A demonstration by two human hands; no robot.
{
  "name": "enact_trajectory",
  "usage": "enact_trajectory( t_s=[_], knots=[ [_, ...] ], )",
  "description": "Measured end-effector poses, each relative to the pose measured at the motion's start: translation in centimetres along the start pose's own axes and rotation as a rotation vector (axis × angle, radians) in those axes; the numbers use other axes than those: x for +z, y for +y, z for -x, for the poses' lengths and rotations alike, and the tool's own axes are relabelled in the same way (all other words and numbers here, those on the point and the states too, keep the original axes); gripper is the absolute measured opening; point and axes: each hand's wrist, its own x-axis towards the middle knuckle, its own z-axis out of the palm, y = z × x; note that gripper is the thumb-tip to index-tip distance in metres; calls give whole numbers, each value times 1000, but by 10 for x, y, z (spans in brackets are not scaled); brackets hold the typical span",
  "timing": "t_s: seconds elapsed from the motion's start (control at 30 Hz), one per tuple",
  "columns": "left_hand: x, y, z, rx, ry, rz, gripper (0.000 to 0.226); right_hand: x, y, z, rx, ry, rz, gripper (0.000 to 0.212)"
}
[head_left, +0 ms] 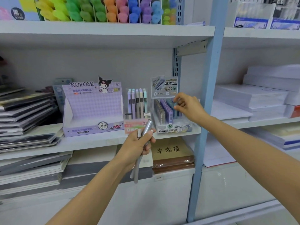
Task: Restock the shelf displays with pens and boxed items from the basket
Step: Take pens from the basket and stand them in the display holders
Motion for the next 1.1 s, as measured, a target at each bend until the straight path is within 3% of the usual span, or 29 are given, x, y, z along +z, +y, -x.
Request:
enact_trajectory(
  t_s=[0.27, 0.43, 0.53, 0.67, 0.77, 0.93, 1.1],
  knots=[
    [-1, -1, -1, 31, -9, -49, 19, 17, 8, 12, 24, 91, 49, 16],
    [2, 4, 2, 49, -16, -75, 17, 6, -23, 18, -10, 202, -154, 9],
    [6, 9, 5, 69, -40, -106, 19, 0, -55, 32, -95, 4, -431, 12],
    [8, 16, 9, 86, -60, -134, 20, 2, -76, 47, -171, -324, -497, 16],
    [7, 20, 13, 67, -46, -125, 17, 0, -77, 48, -101, -325, -619, 14],
    [2, 25, 17, 29, 129, -23, 25, -4, -70, 52, 79, -151, -897, 16],
    [7, 33, 18, 99, 263, 180, 16, 5, -76, 73, 166, -273, -1077, 21]
  ],
)
